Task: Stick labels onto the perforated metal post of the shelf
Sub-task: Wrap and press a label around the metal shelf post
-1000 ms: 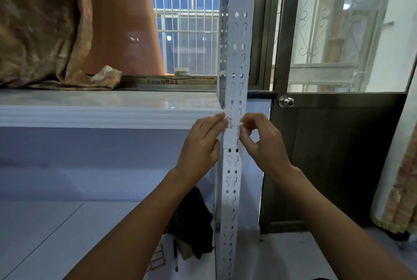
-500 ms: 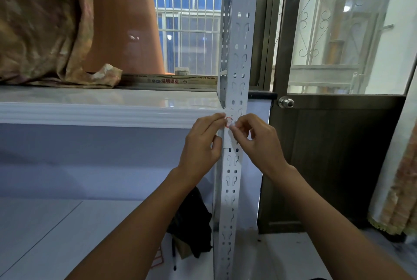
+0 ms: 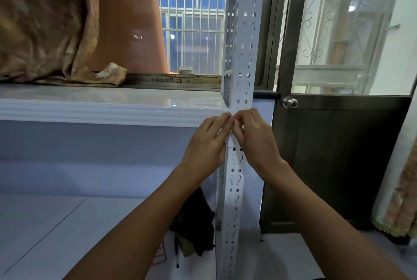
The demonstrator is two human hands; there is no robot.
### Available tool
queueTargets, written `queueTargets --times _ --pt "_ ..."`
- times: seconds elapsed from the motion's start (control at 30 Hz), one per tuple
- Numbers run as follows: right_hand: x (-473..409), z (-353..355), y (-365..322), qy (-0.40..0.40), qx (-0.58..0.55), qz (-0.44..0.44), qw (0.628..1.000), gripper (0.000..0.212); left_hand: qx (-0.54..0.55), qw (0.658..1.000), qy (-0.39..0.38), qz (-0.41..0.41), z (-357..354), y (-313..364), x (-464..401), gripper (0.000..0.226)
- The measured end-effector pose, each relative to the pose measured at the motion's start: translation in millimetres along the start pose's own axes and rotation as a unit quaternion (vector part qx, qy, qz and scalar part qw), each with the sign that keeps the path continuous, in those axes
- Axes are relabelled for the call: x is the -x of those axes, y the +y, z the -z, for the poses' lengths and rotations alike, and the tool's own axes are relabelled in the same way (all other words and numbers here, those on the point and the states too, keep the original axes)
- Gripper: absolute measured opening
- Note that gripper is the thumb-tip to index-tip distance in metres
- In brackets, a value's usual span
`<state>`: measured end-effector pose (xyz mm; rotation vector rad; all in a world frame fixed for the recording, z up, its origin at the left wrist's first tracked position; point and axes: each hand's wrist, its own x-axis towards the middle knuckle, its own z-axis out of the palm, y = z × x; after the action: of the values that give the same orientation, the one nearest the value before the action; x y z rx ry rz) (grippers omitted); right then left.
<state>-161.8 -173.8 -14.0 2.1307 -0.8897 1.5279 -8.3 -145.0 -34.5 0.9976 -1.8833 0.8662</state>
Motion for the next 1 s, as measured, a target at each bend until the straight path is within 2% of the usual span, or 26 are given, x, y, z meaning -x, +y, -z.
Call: queueTargets --times 0.13,0.23,0.3,0.4,0.5,0.6,0.67,0.77,0.83,1.0 --pt "-3.2 -2.5 -0.1 -0.008 0.027 0.021 0.999 0.011 -0.027 1.000 0.000 -0.014 -2.2 -0.8 2.5 0.055" --pt "15.8 3.9 16.5 -0.090 0.060 0.107 0.988 0.009 -0.046 0.998 -0.016 -0.031 -1.4 -4.6 2.6 0.057" --pt "37.3 12.5 27.5 -0.129 0.040 0.082 0.987 0.014 -0.055 0.998 -0.021 -0.036 -1.4 -5.7 1.8 0.056" --pt "48.9 27.8 31.6 -0.098 -0.042 0.004 0.994 0.020 -0.060 0.998 -0.011 -0.029 -4.8 -4.9 2.9 0.054" --pt "32.8 33.0 24.0 -0.075 -0.087 -0.021 0.993 0.015 -0.027 0.999 -0.011 -0.018 -6.5 -4.1 4.9 0.055" --pt "19.4 30.9 16.8 -0.061 -0.133 -0.050 0.988 0.031 0.039 0.999 -0.002 -0.002 -5.3 -6.6 5.4 0.056" --pt "15.7 27.5 13.6 -0.045 -0.138 -0.043 0.988 0.034 0.073 0.997 0.005 0.006 -4.6 -7.8 7.1 0.059" --pt "13.2 22.2 8.6 -0.034 -0.104 -0.006 0.994 0.005 0.093 0.996 0.003 0.012 -4.9 -8.9 9.3 0.065" --pt "10.2 19.3 7.2 -0.030 -0.082 0.014 0.996 0.022 0.098 0.995 0.004 0.013 -5.3 -8.8 9.4 0.066" --pt "2.0 16.0 4.0 -0.008 -0.055 0.029 0.998 0.023 0.111 0.994 0.009 0.015 -5.0 -6.7 8.6 0.065"
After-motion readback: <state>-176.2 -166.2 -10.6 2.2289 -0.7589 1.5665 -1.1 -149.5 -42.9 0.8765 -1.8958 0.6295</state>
